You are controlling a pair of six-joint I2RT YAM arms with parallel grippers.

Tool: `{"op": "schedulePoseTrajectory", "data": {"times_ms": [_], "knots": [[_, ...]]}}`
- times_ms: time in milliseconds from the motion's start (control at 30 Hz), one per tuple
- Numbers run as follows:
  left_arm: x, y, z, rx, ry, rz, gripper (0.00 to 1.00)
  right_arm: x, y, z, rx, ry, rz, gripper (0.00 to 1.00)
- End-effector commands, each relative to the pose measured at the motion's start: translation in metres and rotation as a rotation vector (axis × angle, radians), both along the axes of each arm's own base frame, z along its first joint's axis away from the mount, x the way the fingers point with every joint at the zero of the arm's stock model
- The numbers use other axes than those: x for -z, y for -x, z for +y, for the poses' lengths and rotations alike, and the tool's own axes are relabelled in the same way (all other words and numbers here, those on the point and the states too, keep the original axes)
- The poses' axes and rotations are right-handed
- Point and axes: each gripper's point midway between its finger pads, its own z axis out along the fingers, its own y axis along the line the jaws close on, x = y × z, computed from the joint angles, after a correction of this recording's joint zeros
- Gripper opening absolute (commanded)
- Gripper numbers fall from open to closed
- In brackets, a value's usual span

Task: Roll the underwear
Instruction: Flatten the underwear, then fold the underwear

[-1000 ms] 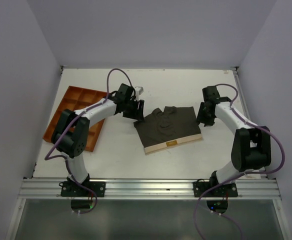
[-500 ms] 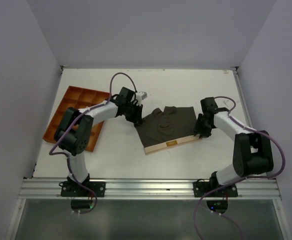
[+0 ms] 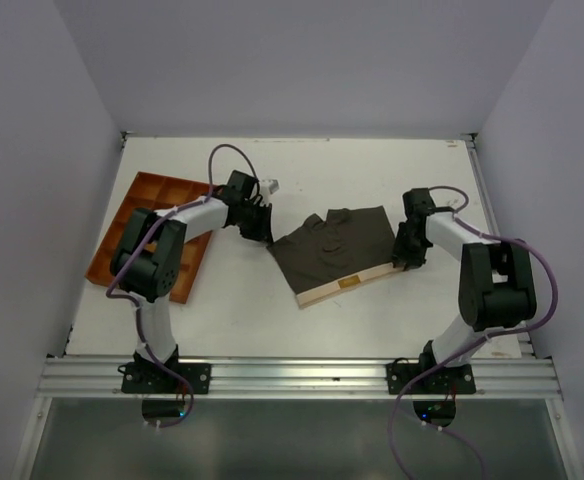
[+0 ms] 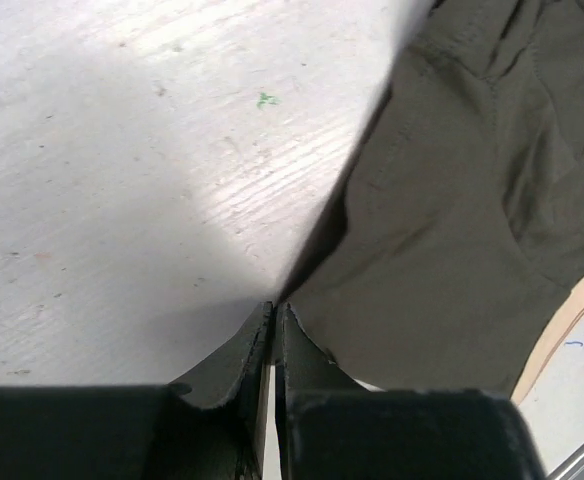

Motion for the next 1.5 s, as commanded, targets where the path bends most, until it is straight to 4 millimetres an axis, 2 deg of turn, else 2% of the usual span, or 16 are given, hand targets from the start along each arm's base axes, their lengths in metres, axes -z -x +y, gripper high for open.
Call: {"op": "schedulePoseTrajectory", "data": {"times_ms": [0, 200, 300, 367, 400, 467, 500, 567, 600, 700, 733, 867, 933, 1067, 1267, 1467], "knots": [[-0.003, -0.014, 0.005, -0.049, 0.004, 0.002, 0.09, 0.004, -0.016, -0.018, -0.007, 0.058, -0.023, 0.34], [0.003, -0.004, 0.007, -0.053, 0.005, 0.042, 0.15, -0.003, -0.037, -0.019, -0.056, 0.072, -0.043, 0.35], [-0.011, -0.001, 0.007, -0.057, 0.024, 0.023, 0.25, -0.022, -0.052, -0.015, -0.078, 0.066, -0.076, 0.36], [-0.027, -0.003, 0.006, -0.061, 0.038, -0.010, 0.32, -0.047, -0.060, -0.005, -0.101, 0.046, -0.146, 0.36], [-0.031, -0.004, 0.007, -0.068, 0.031, -0.016, 0.40, -0.055, -0.060, 0.004, -0.121, 0.044, -0.165, 0.37], [-0.041, -0.007, 0.009, -0.082, 0.023, -0.030, 0.43, -0.066, -0.055, 0.019, -0.154, 0.042, -0.184, 0.37], [-0.046, -0.008, 0.012, -0.094, 0.009, -0.033, 0.45, -0.073, -0.048, 0.040, -0.220, 0.053, -0.196, 0.37], [-0.059, -0.011, 0.017, -0.133, 0.001, -0.051, 0.47, -0.076, -0.038, 0.062, -0.265, 0.067, -0.201, 0.37], [-0.072, -0.014, 0.024, -0.179, -0.019, -0.073, 0.48, -0.078, -0.029, 0.090, -0.342, 0.051, -0.216, 0.37], [-0.089, -0.016, 0.043, -0.280, -0.051, -0.106, 0.49, -0.073, -0.005, 0.133, -0.427, 0.033, -0.216, 0.37], [-0.107, -0.016, 0.048, -0.320, -0.025, -0.131, 0.49, -0.069, 0.001, 0.141, -0.425, 0.025, -0.206, 0.37], [-0.135, -0.014, 0.079, -0.453, -0.053, -0.194, 0.53, -0.061, 0.034, 0.186, -0.558, 0.040, -0.197, 0.37], [-0.148, -0.012, 0.094, -0.508, -0.060, -0.229, 0.54, -0.061, 0.041, 0.196, -0.585, 0.091, -0.204, 0.38], [-0.162, -0.013, 0.113, -0.566, -0.033, -0.251, 0.57, -0.037, 0.064, 0.225, -0.676, 0.105, -0.163, 0.38], [-0.158, -0.020, 0.130, -0.587, -0.012, -0.204, 0.57, -0.024, 0.079, 0.250, -0.769, 0.144, -0.160, 0.38], [-0.156, -0.023, 0.130, -0.576, 0.007, -0.194, 0.58, -0.010, 0.086, 0.250, -0.788, 0.172, -0.136, 0.38]]}}
